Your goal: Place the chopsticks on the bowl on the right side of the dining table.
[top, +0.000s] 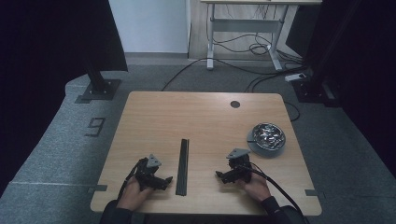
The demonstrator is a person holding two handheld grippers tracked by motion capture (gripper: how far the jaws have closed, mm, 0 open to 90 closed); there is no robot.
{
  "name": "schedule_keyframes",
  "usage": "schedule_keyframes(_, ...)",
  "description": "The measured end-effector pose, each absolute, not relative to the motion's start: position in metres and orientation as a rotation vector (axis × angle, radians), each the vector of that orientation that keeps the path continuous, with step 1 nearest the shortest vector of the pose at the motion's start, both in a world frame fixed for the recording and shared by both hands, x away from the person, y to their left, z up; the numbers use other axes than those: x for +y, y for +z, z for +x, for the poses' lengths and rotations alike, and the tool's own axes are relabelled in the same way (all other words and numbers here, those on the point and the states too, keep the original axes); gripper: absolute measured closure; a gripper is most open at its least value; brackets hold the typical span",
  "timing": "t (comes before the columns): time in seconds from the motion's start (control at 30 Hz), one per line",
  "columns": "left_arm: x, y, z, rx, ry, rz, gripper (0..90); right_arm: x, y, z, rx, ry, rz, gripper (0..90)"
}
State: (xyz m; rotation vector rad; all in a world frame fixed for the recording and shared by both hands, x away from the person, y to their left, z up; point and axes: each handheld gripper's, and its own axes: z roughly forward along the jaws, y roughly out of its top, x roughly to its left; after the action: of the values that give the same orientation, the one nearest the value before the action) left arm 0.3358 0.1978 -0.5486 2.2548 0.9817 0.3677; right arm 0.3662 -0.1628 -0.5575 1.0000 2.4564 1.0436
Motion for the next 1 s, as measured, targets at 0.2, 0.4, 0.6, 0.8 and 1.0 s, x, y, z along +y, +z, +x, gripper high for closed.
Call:
schedule_keyframes(0.2,0.1979,-0.5486,0.3358,0.981,0.368,2.255,0.0,-0.1628,-0.5575,0.3663,2.456,1.044,0.998,0.0)
schedule_keyframes(0.4,0.1978,-0.5486,0.3358,0.982,0.368,2.255,0.0,-0.1628,-0.5575,0.3662,2.456,1.044,0.998,0.0)
schedule_keyframes(0.6,0.1978,-0.5486,0.3358,0.982,0.368,2.255,0.0,-0.1628,-0.5575,0.3663,2.456,1.044,0.998,0.0)
schedule_keyframes(0.8,0.1978,-0.5486,0.3358,0.982,0.368,2.255,0.0,-0.1617,-0.5575,0.3672,2.467,1.05,0.985,0.0)
schedule_keyframes(1.0,0.1978,-0.5486,0.3358,0.982,0.368,2.255,0.0,-0.1618,-0.5553,0.3677,2.491,1.034,0.98,0.8)
